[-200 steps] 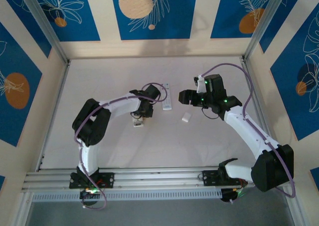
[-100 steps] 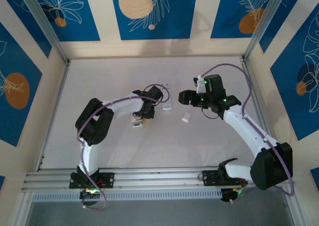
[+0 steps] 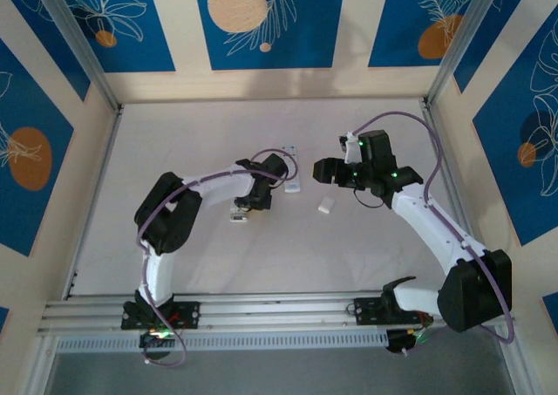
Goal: Load the batteries into the remote control
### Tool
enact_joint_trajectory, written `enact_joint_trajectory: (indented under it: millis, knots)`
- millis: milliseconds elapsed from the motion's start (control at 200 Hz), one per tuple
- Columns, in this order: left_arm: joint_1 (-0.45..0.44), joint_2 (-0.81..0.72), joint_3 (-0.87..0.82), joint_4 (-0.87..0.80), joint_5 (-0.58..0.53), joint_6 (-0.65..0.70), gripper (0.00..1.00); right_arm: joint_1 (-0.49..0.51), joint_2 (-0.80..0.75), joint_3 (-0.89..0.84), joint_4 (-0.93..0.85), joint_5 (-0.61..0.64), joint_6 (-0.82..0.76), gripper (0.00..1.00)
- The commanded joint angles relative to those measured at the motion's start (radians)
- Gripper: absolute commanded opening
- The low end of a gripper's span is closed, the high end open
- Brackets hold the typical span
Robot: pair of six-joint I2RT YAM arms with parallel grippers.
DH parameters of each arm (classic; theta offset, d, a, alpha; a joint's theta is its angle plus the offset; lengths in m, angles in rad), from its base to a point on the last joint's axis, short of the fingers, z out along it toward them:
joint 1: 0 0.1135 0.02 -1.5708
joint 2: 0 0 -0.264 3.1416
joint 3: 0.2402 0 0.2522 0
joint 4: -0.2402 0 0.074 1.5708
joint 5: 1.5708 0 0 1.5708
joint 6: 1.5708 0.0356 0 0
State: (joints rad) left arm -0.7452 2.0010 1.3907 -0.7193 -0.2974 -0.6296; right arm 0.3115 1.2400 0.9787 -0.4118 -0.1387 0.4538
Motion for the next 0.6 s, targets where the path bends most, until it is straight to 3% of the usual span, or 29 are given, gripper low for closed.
enact_joint_trajectory:
  millis: [0, 205, 335, 380, 460, 595]
  knots:
    - [-0.009, 0.035, 0.016, -0.063, 0.09, -0.005, 0.19, -0.008, -0.019, 0.014, -0.018, -0.028, -0.005, 0.7]
    - [-0.008, 0.022, 0.016, -0.077, 0.128, 0.018, 0.19, -0.007, -0.019, 0.02, -0.011, -0.034, 0.0, 0.7]
    - [-0.006, -0.011, 0.009, -0.046, 0.127, 0.072, 0.07, -0.008, -0.018, 0.023, -0.013, -0.035, 0.002, 0.7]
    - [-0.005, -0.049, -0.005, -0.006, 0.145, 0.131, 0.0, -0.008, -0.019, 0.027, -0.016, -0.035, -0.001, 0.7]
    - [-0.004, -0.143, -0.035, 0.066, 0.156, 0.285, 0.0, -0.01, -0.026, 0.031, -0.018, -0.03, -0.01, 0.7]
    - [0.004, -0.318, -0.093, 0.109, 0.159, 0.744, 0.0, -0.016, -0.037, 0.037, -0.019, -0.03, -0.015, 0.7]
